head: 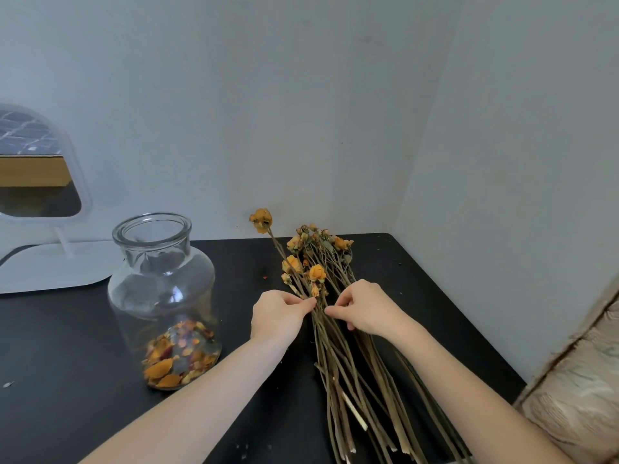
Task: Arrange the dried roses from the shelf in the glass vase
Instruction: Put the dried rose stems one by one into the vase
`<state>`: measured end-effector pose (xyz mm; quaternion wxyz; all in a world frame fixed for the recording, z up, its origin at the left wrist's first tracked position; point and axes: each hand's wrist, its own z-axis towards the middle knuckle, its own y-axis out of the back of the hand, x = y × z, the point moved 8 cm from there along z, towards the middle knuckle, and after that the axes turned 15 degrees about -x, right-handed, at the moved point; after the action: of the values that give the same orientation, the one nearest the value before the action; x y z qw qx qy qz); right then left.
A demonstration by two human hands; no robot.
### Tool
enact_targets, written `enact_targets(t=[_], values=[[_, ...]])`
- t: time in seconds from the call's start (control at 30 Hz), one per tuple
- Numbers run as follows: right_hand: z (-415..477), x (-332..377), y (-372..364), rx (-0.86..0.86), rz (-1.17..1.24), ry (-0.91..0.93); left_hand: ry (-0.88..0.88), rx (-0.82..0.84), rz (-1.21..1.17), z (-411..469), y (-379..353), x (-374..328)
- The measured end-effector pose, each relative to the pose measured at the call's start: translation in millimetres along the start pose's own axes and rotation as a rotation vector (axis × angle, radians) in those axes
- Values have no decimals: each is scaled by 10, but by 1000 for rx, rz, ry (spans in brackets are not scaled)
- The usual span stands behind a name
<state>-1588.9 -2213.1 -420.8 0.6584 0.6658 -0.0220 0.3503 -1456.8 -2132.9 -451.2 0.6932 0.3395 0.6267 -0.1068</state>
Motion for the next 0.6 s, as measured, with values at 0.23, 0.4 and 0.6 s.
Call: enact_targets(t=[0.23, 0.4, 0.6], values=[[16, 35, 31, -46, -4, 5, -75, 7, -19, -6, 44, -115], [-9, 215, 12, -22, 61, 73, -72, 9, 8, -6, 42, -88], [39, 164, -63, -67, -56, 7, -61, 5, -6, -11, 69, -65]])
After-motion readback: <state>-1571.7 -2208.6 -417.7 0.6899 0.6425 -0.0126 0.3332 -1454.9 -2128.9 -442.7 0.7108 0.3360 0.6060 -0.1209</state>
